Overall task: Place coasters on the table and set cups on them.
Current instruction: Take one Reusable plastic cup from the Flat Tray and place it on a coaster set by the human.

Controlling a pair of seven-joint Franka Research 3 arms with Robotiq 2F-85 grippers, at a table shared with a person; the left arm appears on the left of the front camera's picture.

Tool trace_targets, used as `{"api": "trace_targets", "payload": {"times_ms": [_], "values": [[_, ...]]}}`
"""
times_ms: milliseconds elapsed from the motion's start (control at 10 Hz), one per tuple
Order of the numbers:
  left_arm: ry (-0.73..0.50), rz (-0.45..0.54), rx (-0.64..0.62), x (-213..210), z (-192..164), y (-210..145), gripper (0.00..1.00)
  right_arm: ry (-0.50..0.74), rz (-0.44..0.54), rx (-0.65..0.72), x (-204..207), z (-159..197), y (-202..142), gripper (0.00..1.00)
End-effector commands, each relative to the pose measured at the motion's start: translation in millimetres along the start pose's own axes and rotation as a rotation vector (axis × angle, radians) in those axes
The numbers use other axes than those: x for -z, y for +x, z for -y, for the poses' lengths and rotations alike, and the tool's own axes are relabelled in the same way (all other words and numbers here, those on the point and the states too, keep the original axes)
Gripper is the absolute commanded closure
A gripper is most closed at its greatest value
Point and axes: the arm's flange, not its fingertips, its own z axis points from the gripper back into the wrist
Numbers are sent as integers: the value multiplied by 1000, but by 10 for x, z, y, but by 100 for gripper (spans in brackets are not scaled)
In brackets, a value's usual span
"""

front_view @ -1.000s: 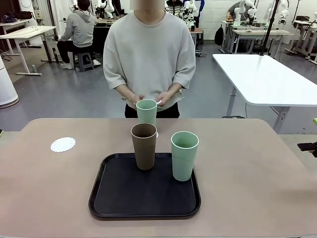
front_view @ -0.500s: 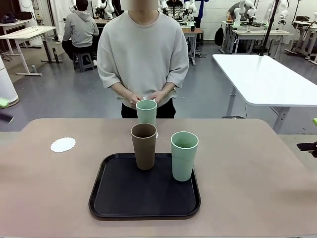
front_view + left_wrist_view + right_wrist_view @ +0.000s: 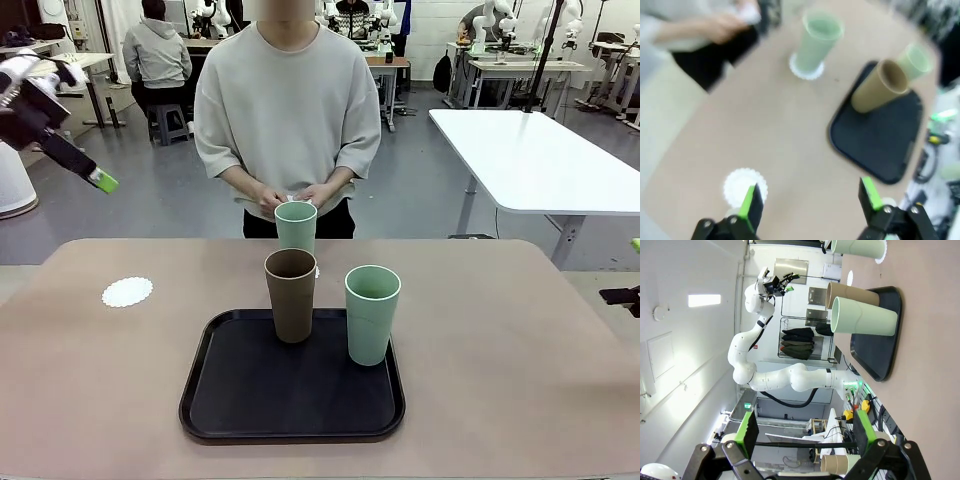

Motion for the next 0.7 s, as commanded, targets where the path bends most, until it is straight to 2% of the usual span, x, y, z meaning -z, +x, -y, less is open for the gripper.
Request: {"api": "trace_targets", "payload": {"times_ms": [0,300,600], "values": [[28,-78,205,187,328,-71,0,12,0,-6,2,-16,6,0],[-44,-219,359,493,746,-4,0,12,0,-6,2,-16,6,0],[-6,-263,432,921,968,42,0,12,0,-6,2,-16,6,0]]}}
